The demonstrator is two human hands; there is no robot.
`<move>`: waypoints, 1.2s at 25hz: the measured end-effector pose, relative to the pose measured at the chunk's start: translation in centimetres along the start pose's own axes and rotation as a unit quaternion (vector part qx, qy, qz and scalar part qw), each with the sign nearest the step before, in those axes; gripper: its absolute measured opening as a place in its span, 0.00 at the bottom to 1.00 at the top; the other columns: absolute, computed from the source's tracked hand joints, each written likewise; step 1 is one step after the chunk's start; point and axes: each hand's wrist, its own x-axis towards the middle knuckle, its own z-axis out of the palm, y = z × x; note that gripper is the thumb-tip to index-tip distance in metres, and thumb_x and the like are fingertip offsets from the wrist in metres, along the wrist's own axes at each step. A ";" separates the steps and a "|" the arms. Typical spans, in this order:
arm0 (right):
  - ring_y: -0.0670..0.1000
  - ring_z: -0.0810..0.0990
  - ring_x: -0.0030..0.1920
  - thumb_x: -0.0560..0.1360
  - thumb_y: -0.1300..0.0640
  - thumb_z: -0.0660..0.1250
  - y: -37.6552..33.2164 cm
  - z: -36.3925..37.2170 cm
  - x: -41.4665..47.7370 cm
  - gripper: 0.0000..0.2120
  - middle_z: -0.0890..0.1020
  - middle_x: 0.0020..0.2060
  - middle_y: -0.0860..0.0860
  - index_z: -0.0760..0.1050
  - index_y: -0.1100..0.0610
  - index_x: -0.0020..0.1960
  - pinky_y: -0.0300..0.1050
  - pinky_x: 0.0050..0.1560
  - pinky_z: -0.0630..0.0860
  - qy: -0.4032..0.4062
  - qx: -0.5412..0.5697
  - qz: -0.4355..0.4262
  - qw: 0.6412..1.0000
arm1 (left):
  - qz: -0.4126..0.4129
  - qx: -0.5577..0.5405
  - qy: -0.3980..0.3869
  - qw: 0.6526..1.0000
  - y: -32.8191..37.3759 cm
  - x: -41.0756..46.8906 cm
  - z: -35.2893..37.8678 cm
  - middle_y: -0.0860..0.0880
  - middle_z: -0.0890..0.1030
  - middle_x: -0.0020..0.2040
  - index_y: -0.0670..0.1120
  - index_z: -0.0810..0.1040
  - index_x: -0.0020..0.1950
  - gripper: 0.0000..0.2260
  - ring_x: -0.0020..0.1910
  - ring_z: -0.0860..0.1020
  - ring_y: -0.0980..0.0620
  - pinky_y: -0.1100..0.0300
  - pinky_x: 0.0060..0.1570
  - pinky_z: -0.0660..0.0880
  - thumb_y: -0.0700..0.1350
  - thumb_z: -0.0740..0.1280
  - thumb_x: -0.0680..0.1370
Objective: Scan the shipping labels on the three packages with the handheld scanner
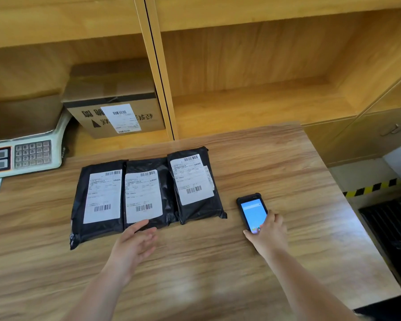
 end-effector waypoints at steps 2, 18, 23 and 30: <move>0.64 0.68 0.79 0.77 0.41 0.78 -0.1 0.3 0.3 0.47 0.69 0.78 0.60 0.60 0.63 0.84 0.59 0.83 0.68 0.006 -0.035 -0.001 0.999 | -0.003 0.001 0.007 1.000 -0.8 0.1 -0.5 0.39 0.83 0.58 0.44 0.76 0.65 0.18 0.58 0.81 0.39 0.44 0.58 0.77 0.31 0.64 0.78; 0.64 0.62 0.84 0.76 0.33 0.75 -0.6 0.7 0.3 0.55 0.62 0.83 0.61 0.52 0.61 0.87 0.70 0.88 0.59 -0.013 -0.112 0.004 0.994 | -0.066 -0.044 0.094 0.992 -5.3 -0.6 -6.2 0.41 0.82 0.56 0.46 0.75 0.66 0.18 0.55 0.80 0.43 0.51 0.48 0.76 0.31 0.58 0.81; 0.65 0.61 0.82 0.77 0.41 0.79 -0.9 -0.7 -1.2 0.53 0.59 0.84 0.60 0.52 0.57 0.88 0.63 0.82 0.70 -0.010 -0.005 -0.034 0.999 | -0.082 -0.065 0.113 0.988 -6.6 -1.3 -8.0 0.41 0.83 0.55 0.45 0.74 0.67 0.18 0.54 0.80 0.43 0.53 0.47 0.75 0.31 0.59 0.80; 0.65 0.70 0.79 0.79 0.60 0.78 -0.9 -5.0 -3.2 0.34 0.68 0.81 0.59 0.70 0.58 0.82 0.62 0.78 0.72 0.022 0.098 -0.050 0.994 | -0.092 -0.095 0.128 0.983 -7.9 -3.6 -9.9 0.41 0.83 0.44 0.44 0.74 0.66 0.17 0.36 0.83 0.46 0.56 0.37 0.76 0.31 0.57 0.80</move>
